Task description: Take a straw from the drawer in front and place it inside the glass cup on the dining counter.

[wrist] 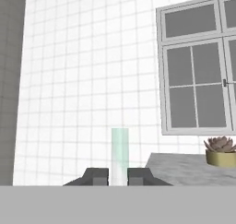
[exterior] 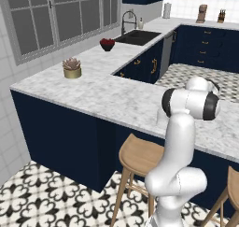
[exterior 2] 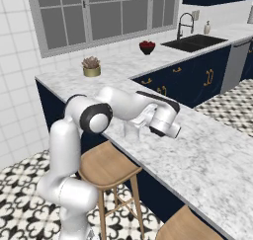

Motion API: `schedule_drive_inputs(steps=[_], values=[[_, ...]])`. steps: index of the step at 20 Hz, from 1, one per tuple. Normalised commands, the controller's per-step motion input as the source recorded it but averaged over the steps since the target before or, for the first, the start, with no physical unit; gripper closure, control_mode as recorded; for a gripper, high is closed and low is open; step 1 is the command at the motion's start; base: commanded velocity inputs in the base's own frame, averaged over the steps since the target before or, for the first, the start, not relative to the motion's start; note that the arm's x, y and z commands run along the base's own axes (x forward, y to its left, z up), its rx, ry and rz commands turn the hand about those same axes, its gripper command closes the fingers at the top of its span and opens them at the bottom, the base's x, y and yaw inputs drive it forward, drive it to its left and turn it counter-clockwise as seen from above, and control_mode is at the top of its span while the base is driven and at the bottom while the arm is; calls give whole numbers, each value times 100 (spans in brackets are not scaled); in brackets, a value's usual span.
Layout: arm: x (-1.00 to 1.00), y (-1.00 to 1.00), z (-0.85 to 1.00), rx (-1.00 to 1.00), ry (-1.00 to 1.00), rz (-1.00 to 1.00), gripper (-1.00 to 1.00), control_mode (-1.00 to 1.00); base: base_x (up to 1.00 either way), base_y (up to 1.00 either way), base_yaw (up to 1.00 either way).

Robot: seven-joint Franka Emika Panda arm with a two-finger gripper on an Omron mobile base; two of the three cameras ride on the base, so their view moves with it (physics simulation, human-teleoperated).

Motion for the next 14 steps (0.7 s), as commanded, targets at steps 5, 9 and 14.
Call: schedule_drive_inputs(steps=[5, 9, 14], values=[[30, 0, -38, 0, 0, 2, 100, -100, 0, 0, 0], [23, -1, -46, 0, 0, 2, 100, -100, 0, 0, 0], [13, -9, -42, 0, 0, 3, 100, -100, 0, 0, 0]])
